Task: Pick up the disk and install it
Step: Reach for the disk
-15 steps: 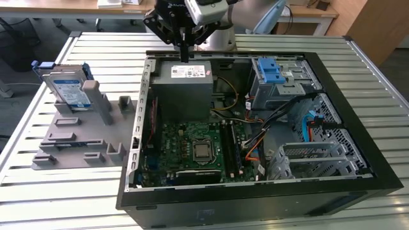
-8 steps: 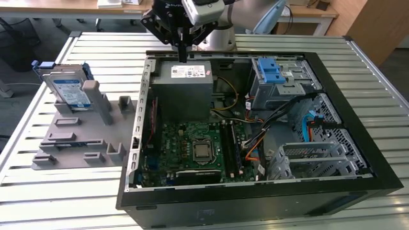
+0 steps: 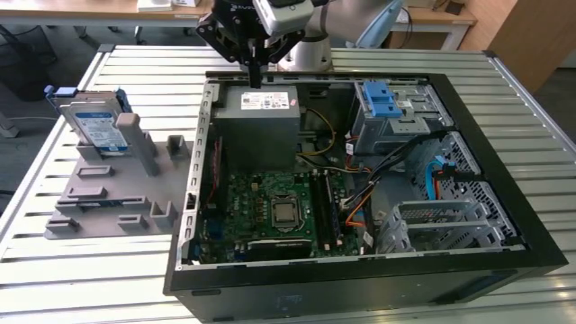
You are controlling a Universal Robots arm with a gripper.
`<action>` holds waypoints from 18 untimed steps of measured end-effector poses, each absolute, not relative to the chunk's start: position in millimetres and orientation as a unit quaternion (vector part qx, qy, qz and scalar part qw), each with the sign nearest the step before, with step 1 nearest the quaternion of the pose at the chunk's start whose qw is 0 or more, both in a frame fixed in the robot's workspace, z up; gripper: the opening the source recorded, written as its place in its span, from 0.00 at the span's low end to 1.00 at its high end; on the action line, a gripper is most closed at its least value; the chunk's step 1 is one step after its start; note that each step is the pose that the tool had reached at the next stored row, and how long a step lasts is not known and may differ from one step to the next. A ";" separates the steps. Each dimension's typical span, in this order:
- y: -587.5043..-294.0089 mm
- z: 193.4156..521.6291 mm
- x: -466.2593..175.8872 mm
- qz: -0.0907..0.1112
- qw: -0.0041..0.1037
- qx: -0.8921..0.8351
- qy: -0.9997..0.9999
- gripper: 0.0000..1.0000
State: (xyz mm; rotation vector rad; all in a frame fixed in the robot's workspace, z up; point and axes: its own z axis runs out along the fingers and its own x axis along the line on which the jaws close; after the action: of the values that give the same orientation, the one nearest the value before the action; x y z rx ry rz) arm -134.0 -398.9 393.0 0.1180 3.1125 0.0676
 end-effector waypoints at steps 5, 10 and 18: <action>-398.9 392.9 -136.1 0.022 0.013 0.038 0.999 0.11; -398.9 392.9 -137.1 0.022 0.013 0.038 0.999 0.11; -398.9 392.9 -139.3 0.022 0.013 0.038 0.999 0.11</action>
State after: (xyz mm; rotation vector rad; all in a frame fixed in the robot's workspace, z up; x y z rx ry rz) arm -139.3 -398.9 392.9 0.1180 3.1125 0.0676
